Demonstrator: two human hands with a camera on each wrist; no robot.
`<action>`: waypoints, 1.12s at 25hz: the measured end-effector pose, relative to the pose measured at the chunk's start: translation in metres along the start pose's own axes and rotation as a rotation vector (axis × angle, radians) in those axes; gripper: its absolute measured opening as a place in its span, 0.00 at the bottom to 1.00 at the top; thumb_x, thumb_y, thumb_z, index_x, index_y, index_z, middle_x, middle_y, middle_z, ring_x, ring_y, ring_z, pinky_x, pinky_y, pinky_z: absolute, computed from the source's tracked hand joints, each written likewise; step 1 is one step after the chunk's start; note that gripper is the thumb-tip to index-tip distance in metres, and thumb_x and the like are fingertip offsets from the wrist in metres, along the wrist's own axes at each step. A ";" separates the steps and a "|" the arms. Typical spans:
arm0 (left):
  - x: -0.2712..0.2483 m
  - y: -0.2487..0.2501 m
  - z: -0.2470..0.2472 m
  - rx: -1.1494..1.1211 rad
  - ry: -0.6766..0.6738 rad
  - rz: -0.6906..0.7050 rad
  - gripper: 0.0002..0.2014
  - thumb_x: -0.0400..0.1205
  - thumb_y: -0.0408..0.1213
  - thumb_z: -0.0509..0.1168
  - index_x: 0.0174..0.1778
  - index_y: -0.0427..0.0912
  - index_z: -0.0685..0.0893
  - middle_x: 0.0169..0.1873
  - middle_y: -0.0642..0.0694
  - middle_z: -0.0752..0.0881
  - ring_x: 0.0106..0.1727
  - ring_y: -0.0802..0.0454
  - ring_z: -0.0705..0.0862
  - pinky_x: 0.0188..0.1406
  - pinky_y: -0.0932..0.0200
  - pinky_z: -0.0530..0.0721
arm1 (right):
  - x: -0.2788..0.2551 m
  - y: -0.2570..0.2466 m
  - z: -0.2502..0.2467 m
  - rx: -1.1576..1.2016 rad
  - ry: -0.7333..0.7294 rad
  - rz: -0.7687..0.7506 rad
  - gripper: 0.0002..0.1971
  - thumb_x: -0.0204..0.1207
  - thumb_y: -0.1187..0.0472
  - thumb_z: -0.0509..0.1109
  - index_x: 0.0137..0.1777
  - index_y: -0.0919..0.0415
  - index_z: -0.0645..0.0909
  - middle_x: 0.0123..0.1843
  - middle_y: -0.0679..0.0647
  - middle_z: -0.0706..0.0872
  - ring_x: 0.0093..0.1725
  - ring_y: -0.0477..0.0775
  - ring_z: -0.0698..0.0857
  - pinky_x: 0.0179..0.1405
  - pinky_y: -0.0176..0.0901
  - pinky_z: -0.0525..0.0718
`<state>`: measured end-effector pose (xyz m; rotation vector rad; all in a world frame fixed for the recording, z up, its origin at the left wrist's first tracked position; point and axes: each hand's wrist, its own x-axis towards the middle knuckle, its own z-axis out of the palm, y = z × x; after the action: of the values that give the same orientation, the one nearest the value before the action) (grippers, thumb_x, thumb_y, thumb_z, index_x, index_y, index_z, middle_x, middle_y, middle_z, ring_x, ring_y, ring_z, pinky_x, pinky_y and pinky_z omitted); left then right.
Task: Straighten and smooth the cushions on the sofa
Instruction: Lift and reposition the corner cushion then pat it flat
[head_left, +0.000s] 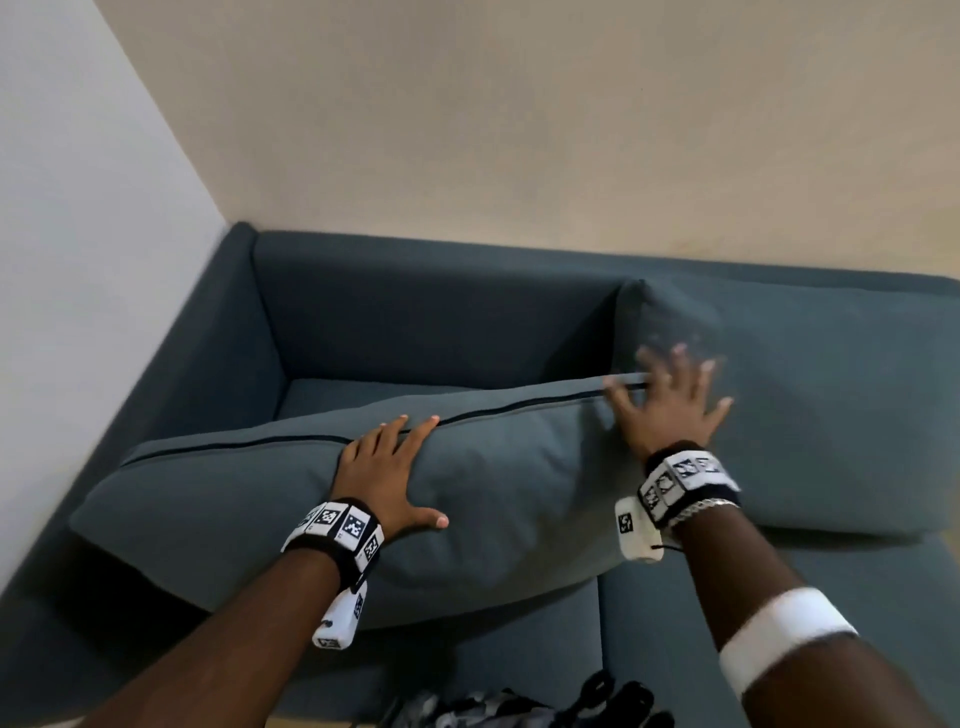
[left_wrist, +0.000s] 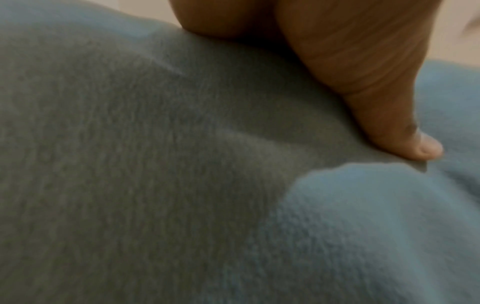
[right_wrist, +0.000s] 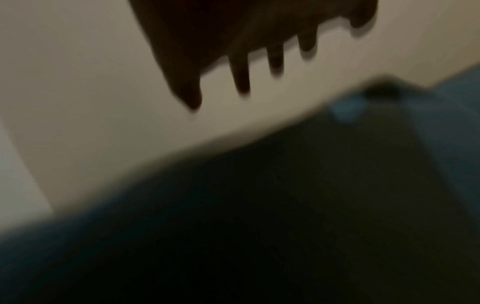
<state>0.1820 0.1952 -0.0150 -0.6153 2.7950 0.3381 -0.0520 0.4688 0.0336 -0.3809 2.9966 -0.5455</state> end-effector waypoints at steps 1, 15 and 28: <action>-0.001 0.002 0.002 0.010 -0.014 0.014 0.67 0.56 0.81 0.70 0.84 0.73 0.34 0.89 0.49 0.53 0.87 0.42 0.58 0.85 0.38 0.56 | -0.005 0.016 0.031 -0.155 -0.278 0.032 0.45 0.72 0.18 0.39 0.87 0.35 0.60 0.94 0.49 0.52 0.92 0.63 0.45 0.85 0.81 0.42; -0.009 0.020 0.011 0.075 -0.025 -0.026 0.68 0.57 0.80 0.69 0.84 0.71 0.31 0.89 0.52 0.51 0.88 0.44 0.54 0.85 0.41 0.54 | 0.012 0.025 0.043 -0.175 -0.331 -0.135 0.36 0.82 0.27 0.42 0.82 0.42 0.72 0.89 0.50 0.68 0.91 0.58 0.57 0.87 0.76 0.42; -0.016 0.027 0.021 0.087 -0.004 -0.057 0.69 0.58 0.79 0.71 0.84 0.68 0.31 0.89 0.51 0.49 0.89 0.43 0.51 0.86 0.41 0.52 | 0.036 0.023 0.019 0.044 -0.097 -0.177 0.26 0.86 0.36 0.57 0.75 0.48 0.80 0.84 0.55 0.75 0.89 0.61 0.62 0.88 0.71 0.50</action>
<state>0.1879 0.2311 -0.0256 -0.6716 2.7655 0.2054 -0.0895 0.4742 0.0065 -0.6545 2.8700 -0.5869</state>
